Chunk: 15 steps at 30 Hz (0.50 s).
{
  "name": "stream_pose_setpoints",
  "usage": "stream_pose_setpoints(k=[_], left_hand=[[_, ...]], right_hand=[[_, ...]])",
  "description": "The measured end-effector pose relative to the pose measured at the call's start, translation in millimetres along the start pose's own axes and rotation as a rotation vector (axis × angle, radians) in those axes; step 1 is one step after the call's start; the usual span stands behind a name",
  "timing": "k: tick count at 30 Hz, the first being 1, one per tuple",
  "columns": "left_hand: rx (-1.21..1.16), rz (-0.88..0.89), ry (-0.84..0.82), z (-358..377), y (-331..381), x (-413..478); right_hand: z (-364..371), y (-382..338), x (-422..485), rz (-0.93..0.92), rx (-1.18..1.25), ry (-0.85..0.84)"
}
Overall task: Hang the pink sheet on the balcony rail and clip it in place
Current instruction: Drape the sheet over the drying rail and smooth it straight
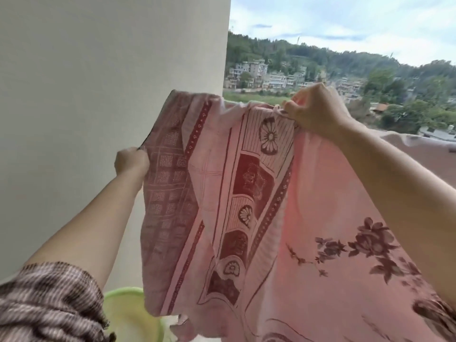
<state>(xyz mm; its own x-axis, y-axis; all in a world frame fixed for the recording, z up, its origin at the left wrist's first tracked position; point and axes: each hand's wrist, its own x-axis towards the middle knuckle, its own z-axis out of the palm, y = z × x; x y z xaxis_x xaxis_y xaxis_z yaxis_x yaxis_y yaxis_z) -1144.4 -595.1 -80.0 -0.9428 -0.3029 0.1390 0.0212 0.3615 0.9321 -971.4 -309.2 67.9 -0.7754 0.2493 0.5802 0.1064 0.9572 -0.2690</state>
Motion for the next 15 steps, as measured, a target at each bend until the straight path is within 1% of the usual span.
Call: stream_pose_setpoints(k=[2, 4, 6, 8, 10, 12, 13, 14, 15], left_hand=[[0.019, 0.030, 0.021, 2.0, -3.3, -10.6], [0.033, 0.029, 0.044, 3.7, -11.4, -19.6], [0.054, 0.003, 0.058, 3.6, -20.5, -26.6], [0.089, -0.026, 0.079, -1.0, -29.8, -30.9], [0.129, -0.075, 0.082, -11.1, -48.0, -32.6], [0.212, -0.166, 0.029, -23.3, -75.2, -38.7], [0.264, -0.214, -0.046, -27.1, -90.6, -44.3], [0.315, -0.244, -0.136, -28.7, -102.3, -51.0], [0.341, -0.254, -0.214, -27.6, -109.3, -57.1]], right_hand=[[-2.2, 3.3, -16.8, -0.039, -0.060, -0.009], [-3.4, 7.7, -29.2, -0.098, -0.112, 0.051], [-6.1, 11.8, -34.6, -0.117, -0.141, 0.118], [-13.4, 16.4, -34.5, -0.074, -0.152, 0.147], [-27.2, 24.3, -33.5, 0.021, -0.093, 0.223], [-42.9, 35.0, -32.5, 0.105, 0.032, 0.352], [-48.5, 39.6, -32.7, 0.124, 0.084, 0.391], [-51.9, 41.1, -33.9, 0.124, 0.107, 0.386], [-52.4, 39.8, -35.3, 0.113, 0.098, 0.340]])
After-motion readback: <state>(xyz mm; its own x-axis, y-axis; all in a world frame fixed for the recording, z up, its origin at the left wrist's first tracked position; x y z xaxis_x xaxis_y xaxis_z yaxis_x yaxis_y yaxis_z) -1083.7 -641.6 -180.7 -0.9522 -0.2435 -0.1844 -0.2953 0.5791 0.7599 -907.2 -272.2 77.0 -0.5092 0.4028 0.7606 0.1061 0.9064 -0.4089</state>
